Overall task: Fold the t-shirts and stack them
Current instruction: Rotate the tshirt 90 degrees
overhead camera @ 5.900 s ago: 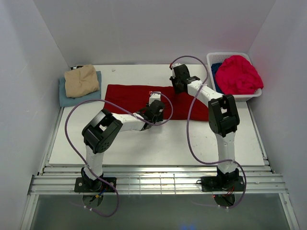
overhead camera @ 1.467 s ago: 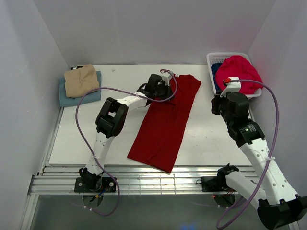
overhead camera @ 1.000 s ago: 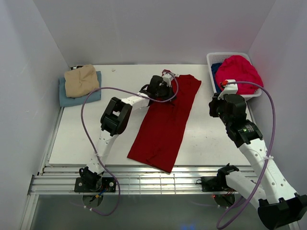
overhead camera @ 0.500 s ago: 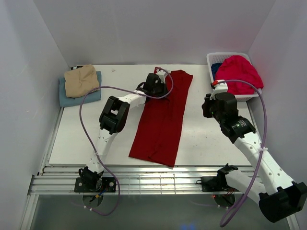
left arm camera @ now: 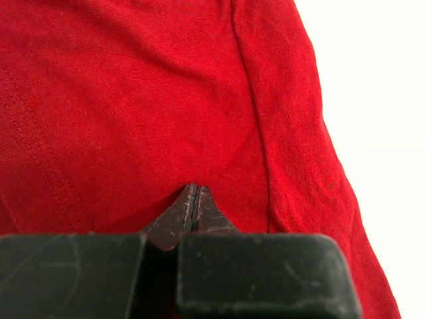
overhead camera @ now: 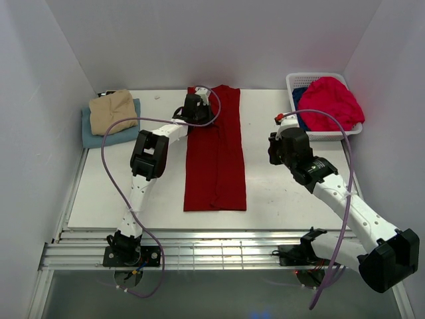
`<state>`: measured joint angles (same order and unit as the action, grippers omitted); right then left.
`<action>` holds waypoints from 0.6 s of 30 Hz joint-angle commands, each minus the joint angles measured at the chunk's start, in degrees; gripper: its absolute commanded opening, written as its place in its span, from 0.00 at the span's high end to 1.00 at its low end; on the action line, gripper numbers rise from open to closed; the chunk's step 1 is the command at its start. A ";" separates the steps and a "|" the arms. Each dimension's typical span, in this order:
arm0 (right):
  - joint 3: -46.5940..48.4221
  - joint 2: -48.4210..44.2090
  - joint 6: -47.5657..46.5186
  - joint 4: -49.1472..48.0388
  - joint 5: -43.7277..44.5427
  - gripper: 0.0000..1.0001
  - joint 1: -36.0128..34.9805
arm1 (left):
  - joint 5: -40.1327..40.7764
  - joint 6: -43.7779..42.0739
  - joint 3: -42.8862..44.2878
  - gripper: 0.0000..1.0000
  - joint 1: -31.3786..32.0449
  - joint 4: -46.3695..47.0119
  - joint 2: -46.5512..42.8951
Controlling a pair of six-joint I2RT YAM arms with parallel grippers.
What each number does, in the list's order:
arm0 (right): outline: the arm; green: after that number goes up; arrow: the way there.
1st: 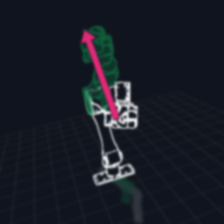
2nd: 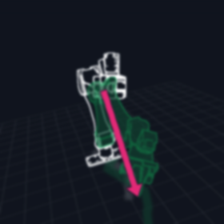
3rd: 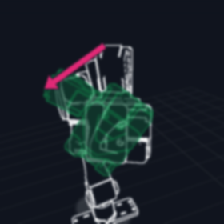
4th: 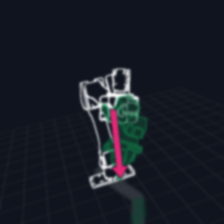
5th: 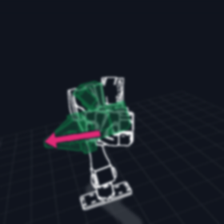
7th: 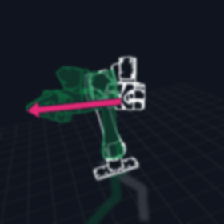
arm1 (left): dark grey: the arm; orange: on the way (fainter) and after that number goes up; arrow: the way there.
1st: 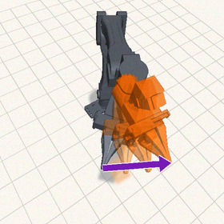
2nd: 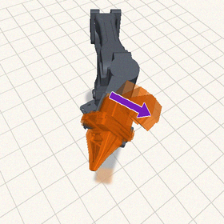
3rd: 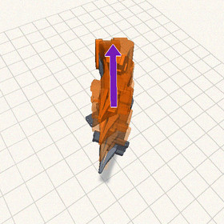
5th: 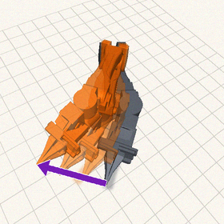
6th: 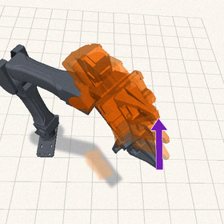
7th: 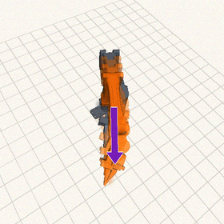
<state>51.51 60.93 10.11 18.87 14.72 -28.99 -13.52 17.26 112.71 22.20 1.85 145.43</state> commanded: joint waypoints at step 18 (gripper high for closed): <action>-13.18 5.61 10.00 -13.33 -5.22 0.53 -10.37 | 22.37 -0.82 -24.86 0.02 6.71 1.49 -40.42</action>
<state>40.42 66.52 15.40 10.48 11.55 -37.08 -2.87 15.94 96.60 26.41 3.90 120.25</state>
